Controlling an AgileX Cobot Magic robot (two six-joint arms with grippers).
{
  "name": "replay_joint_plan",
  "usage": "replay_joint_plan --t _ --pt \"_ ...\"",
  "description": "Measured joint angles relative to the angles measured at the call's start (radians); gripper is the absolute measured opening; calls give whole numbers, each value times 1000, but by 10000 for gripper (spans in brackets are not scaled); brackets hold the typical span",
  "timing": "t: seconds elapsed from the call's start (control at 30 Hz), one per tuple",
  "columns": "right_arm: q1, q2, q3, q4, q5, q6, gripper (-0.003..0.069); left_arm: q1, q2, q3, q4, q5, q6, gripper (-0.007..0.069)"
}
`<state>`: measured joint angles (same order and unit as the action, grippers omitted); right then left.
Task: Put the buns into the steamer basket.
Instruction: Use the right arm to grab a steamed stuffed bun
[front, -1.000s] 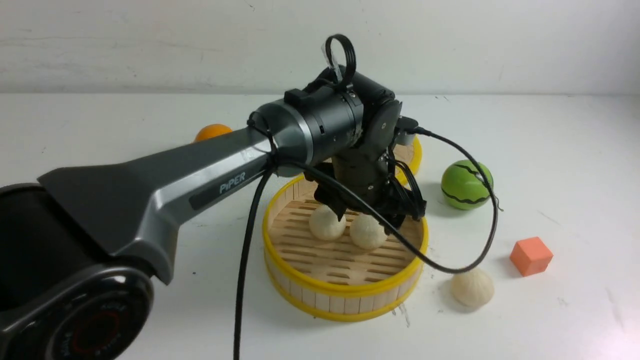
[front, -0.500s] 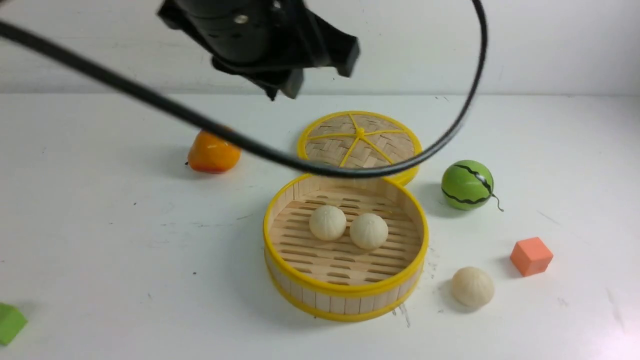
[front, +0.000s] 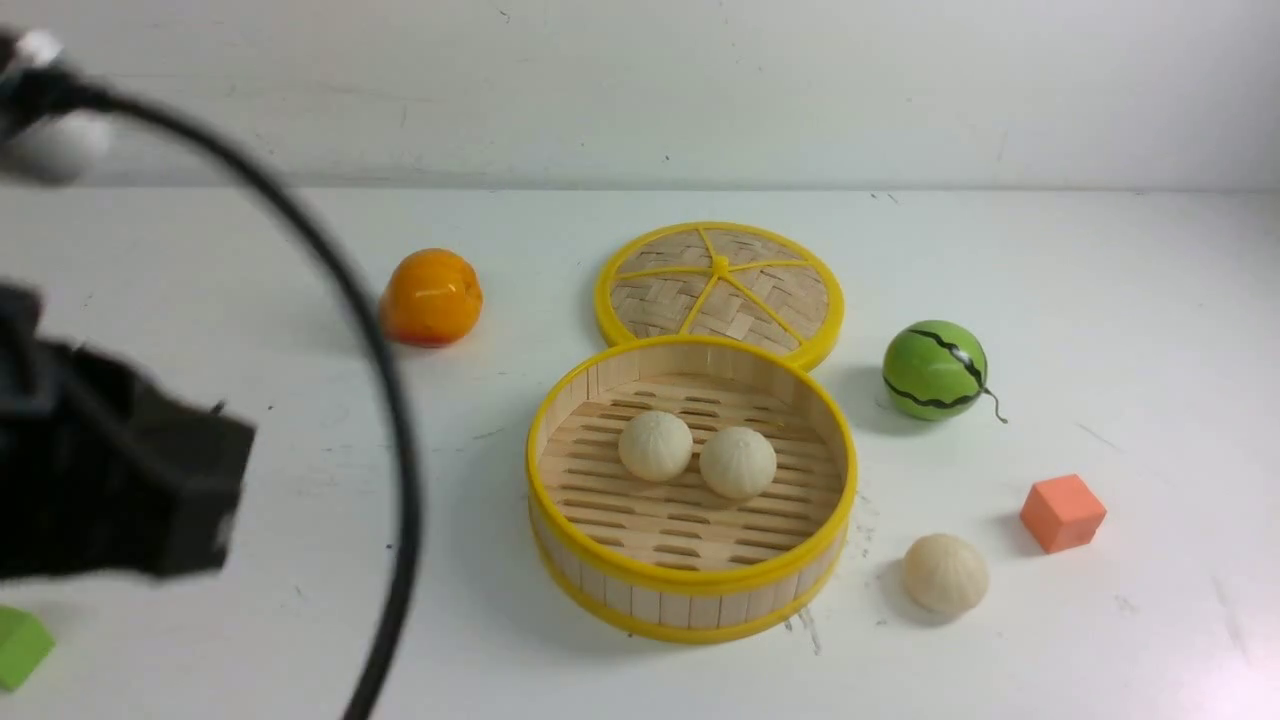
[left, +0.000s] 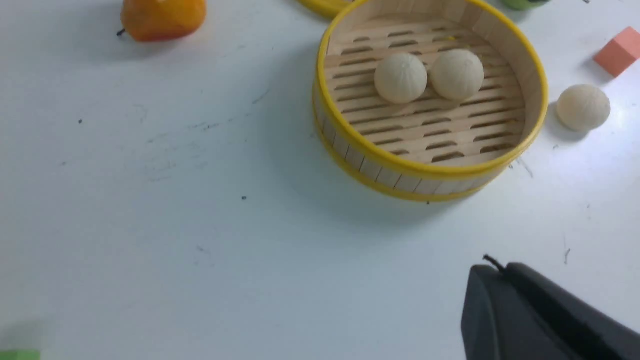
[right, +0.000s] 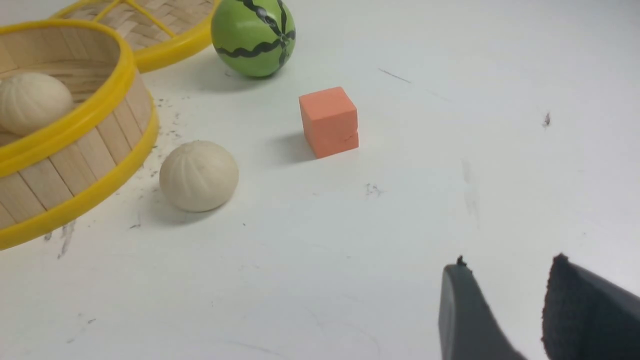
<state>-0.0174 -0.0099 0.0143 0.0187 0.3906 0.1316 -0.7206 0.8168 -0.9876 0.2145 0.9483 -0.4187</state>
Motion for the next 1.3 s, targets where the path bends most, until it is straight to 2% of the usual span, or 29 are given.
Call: replay_joint_plan --t 0.17,0.23,0.27,0.3,0.33,0.43,0.5,0.73,0.87,0.97,1.0,1.03,1.1,1.3 --pt "0 0 0 11 -2 25 239 0 -240 192 -9 -9 -36 -13" --pt "0 0 0 137 -3 115 239 0 -334 265 -9 -20 -45 -13" --pt "0 0 0 152 -3 125 239 0 -341 265 -9 -21 -45 -13" --pt "0 0 0 274 -1 209 239 0 -392 317 -10 -37 -47 -13" --pt "0 0 1 332 1 247 239 0 -415 340 -10 -43 -48 -13" --pt "0 0 8 479 -13 337 239 0 -484 414 -10 -83 -48 -13" --pt "0 0 10 534 -32 356 239 0 -518 455 -10 -115 -48 -13" --pt "0 0 10 570 -84 353 239 0 -565 506 -10 -167 -48 -13" --pt "0 0 5 539 -78 232 230 0 -565 508 -10 -160 -48 -13" --pt "0 18 -67 501 -6 91 158 0 -565 508 -11 -139 -48 -13" --pt "0 28 -76 495 0 81 158 0 -565 508 -11 -137 -48 -13" --pt "0 76 -141 474 49 7 87 0 -565 508 -11 -131 -48 -13" --pt "0 208 -284 434 137 -96 -3 0 -565 508 -11 -128 -48 -13" --pt "0 605 -683 373 475 -413 -18 0 -565 508 -11 -127 -48 -13"
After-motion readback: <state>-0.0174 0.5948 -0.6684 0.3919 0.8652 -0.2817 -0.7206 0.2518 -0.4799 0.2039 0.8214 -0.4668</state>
